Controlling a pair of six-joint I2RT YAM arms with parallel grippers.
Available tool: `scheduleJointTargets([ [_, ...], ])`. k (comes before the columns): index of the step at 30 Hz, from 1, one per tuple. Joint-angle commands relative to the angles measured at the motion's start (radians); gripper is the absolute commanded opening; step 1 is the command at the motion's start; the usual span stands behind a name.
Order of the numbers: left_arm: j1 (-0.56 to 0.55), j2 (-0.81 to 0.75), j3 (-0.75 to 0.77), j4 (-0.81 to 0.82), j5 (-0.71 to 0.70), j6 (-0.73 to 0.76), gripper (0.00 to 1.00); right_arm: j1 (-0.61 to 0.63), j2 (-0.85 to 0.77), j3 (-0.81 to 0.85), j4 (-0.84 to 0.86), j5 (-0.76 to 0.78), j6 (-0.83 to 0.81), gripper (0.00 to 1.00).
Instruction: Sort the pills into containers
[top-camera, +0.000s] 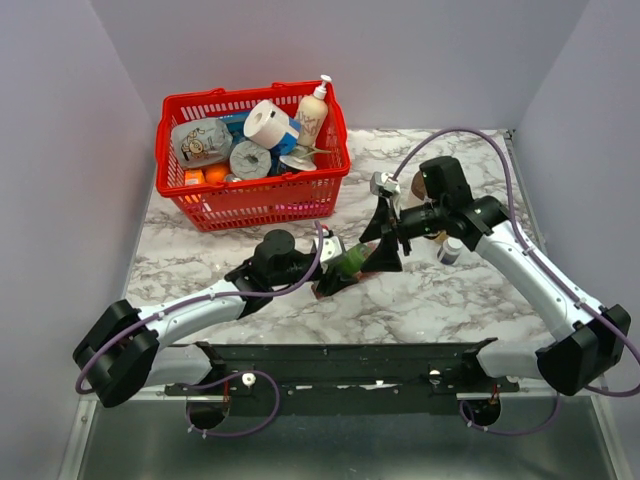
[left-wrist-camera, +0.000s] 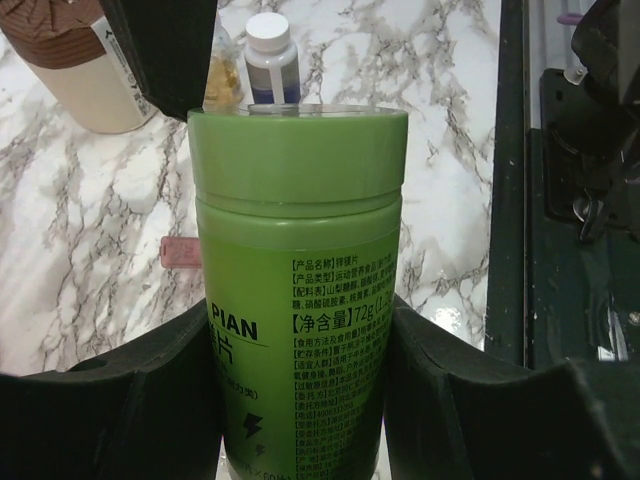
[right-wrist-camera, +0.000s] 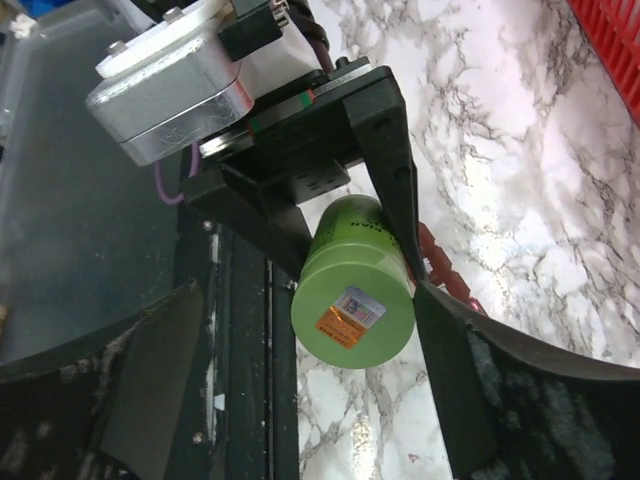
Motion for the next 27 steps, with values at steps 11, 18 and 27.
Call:
scheduleJointTargets([
  [11, 0.0, -0.059, 0.013, 0.012, 0.025, -0.04, 0.0, 0.049, 0.032, 0.022, 0.038, 0.233, 0.098, 0.94],
  [18, 0.002, -0.065, 0.008, 0.01, 0.024, -0.043, 0.0, 0.057, 0.056, 0.062, -0.029, 0.149, 0.057, 0.53],
  [27, 0.002, -0.121, 0.048, -0.21, 0.289, 0.092, 0.0, 0.094, 0.016, 0.085, -0.397, -0.071, -0.895, 0.28],
])
